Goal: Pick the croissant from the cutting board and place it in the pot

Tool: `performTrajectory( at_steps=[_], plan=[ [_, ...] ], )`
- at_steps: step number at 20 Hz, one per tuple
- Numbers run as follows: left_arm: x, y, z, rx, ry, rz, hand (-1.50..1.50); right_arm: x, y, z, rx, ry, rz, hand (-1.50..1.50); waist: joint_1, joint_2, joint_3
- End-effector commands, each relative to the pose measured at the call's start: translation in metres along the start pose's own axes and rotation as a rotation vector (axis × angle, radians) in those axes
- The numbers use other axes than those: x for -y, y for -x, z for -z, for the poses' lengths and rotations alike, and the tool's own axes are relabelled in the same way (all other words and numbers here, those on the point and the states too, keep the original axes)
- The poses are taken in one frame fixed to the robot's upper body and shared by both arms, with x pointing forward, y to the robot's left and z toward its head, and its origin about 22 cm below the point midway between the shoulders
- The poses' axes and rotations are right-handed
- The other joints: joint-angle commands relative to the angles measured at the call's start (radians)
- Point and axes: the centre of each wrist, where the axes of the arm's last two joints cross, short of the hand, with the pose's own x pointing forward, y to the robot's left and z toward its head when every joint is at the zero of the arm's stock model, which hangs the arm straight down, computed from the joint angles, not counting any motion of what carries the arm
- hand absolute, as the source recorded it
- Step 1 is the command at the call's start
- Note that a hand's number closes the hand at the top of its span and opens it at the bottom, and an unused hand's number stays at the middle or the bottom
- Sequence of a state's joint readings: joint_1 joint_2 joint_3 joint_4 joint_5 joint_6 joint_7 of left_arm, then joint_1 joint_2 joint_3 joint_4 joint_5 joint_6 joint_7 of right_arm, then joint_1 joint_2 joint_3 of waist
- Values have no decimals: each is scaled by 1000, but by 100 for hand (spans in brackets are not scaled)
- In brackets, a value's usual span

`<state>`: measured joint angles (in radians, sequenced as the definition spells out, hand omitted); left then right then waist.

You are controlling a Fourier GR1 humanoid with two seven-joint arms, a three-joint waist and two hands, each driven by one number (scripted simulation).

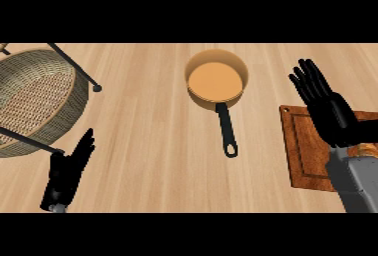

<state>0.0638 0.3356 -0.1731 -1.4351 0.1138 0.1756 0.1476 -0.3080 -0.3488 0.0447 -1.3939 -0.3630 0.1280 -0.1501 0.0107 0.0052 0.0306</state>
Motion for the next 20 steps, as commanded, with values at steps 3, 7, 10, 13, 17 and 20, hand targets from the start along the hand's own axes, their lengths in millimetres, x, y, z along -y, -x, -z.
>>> performTrajectory(
  at_steps=[3,7,10,13,17,20],
  plan=[
    [-5,-21,8,68,97,12,0,50,13,-44,-208,99,-139,150,-29,-5,-31],
    [14,-16,4,78,141,-22,0,129,-33,-76,-364,230,-756,150,-104,-2,-60],
    [19,-18,6,80,194,-67,0,123,-21,-89,-21,606,-703,-150,-103,-16,-31],
    [25,-22,12,83,218,-65,0,98,2,-110,184,721,-593,-150,-80,-13,-28],
    [42,-36,16,103,268,-50,0,84,-37,-145,210,665,-619,-150,-33,-9,-31],
    [29,-27,23,106,273,-35,0,100,-58,-157,-36,603,-642,-150,-31,-7,-32]
  ],
)
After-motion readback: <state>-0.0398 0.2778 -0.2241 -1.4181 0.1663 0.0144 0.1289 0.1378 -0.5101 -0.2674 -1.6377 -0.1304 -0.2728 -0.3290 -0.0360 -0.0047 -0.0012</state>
